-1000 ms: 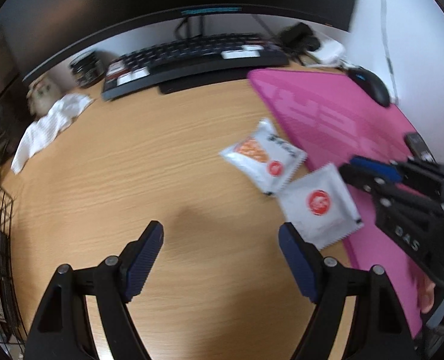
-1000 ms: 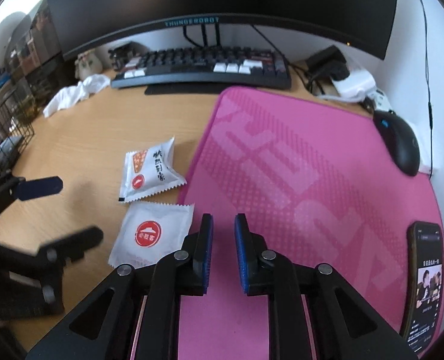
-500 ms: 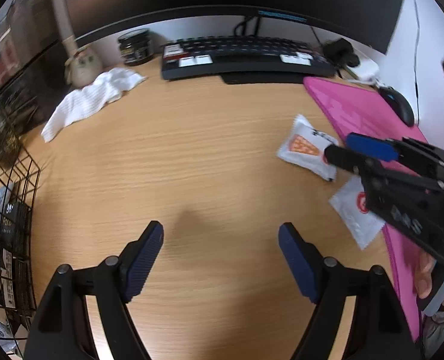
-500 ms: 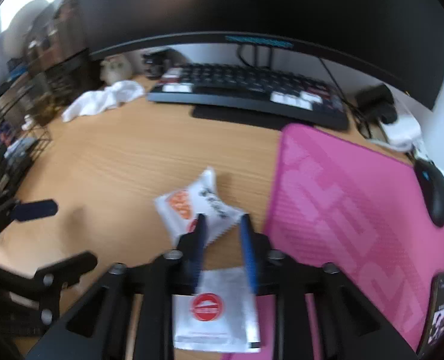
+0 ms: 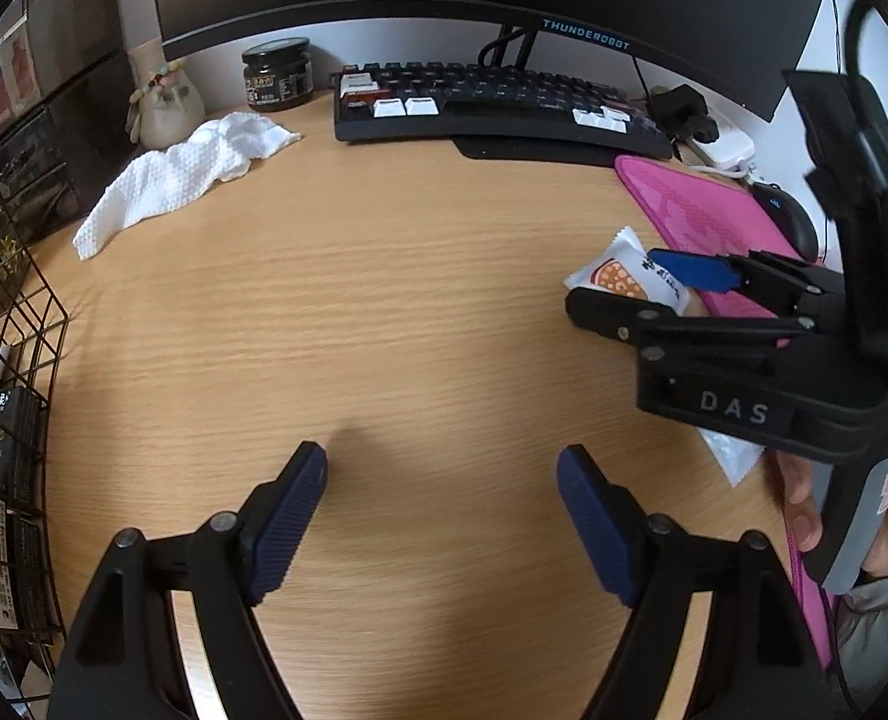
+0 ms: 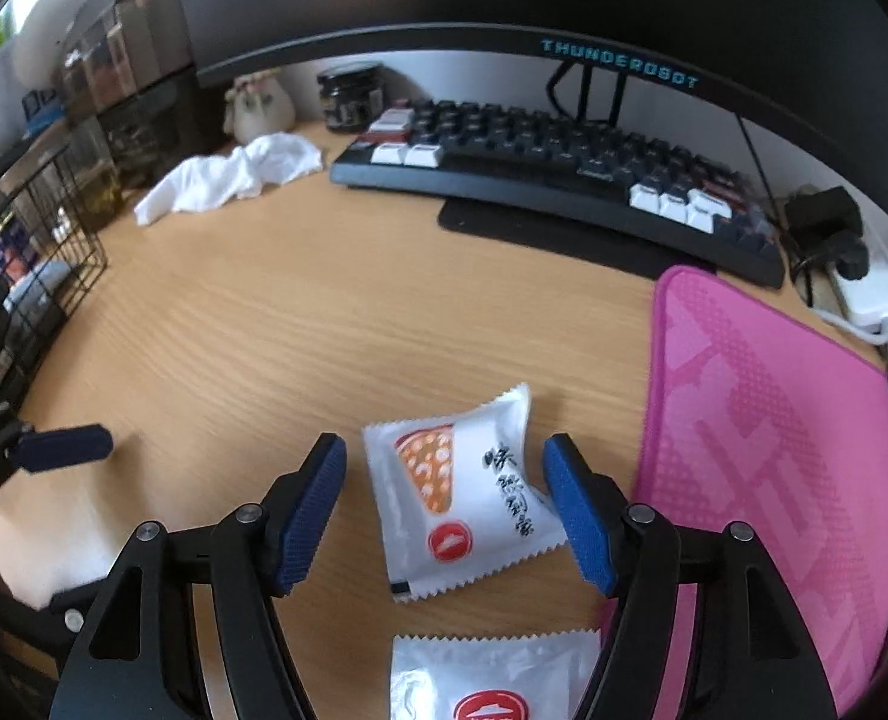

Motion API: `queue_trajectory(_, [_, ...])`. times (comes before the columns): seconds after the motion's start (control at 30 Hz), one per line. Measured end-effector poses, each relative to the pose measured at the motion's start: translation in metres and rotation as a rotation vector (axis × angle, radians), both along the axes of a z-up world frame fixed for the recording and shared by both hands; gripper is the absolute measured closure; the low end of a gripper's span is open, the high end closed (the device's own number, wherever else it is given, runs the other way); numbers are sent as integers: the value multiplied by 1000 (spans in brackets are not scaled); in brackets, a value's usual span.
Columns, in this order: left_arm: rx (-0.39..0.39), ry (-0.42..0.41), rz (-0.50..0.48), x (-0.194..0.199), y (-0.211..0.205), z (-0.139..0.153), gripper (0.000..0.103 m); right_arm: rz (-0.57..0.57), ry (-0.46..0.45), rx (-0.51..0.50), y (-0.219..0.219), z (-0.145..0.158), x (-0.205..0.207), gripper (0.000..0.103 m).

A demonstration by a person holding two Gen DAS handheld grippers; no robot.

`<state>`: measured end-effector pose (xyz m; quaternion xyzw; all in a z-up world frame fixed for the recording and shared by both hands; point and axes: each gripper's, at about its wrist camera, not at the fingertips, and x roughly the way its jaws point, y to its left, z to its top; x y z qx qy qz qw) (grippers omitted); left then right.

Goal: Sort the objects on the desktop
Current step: 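Grasp the white snack packet with orange print using the right tool, then grasp the white red-logo packet with the left tool while the right holds its packet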

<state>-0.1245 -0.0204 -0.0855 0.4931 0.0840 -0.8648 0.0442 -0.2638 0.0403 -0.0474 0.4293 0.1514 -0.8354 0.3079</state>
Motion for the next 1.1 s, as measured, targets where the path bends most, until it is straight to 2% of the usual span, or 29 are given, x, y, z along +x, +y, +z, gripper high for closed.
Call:
queue_trajectory(0.03, [1, -1, 2, 0, -1, -1, 22, -10, 23, 17, 0, 1, 1, 63])
queue_trajectory(0.07, [4, -2, 5, 0, -2, -1, 22, -11, 19, 19, 0, 2, 1, 67])
queue_trajectory(0.27, [11, 6, 5, 4, 0, 3, 22, -33, 9, 1, 4, 5, 3, 76])
queue_trajectory(0.37, [8, 13, -4, 5, 6, 8, 22, -38, 13, -12, 7, 10, 8, 77])
queue_trajectory(0.47, [2, 25, -20, 3, 19, 13, 22, -71, 41, -88, 27, 33, 15, 77])
queue_trajectory(0.63, [5, 22, -119, -11, 66, 15, 22, -133, 101, -132, 73, 62, 29, 77])
queue_trajectory(0.8, [103, -8, -172, -28, 108, 9, 22, -171, 128, -145, 111, 72, 39, 76])
queue_trajectory(0.93, [148, -36, -146, -44, 122, -1, 22, -172, 126, -171, 129, 74, 42, 76])
queue_trajectory(1.0, [128, -21, -108, -49, 125, -2, 20, -167, 123, -184, 133, 74, 42, 76])
queue_trajectory(1.1, [42, -20, -76, -56, 131, -7, 19, -159, 112, -210, 136, 73, 42, 76])
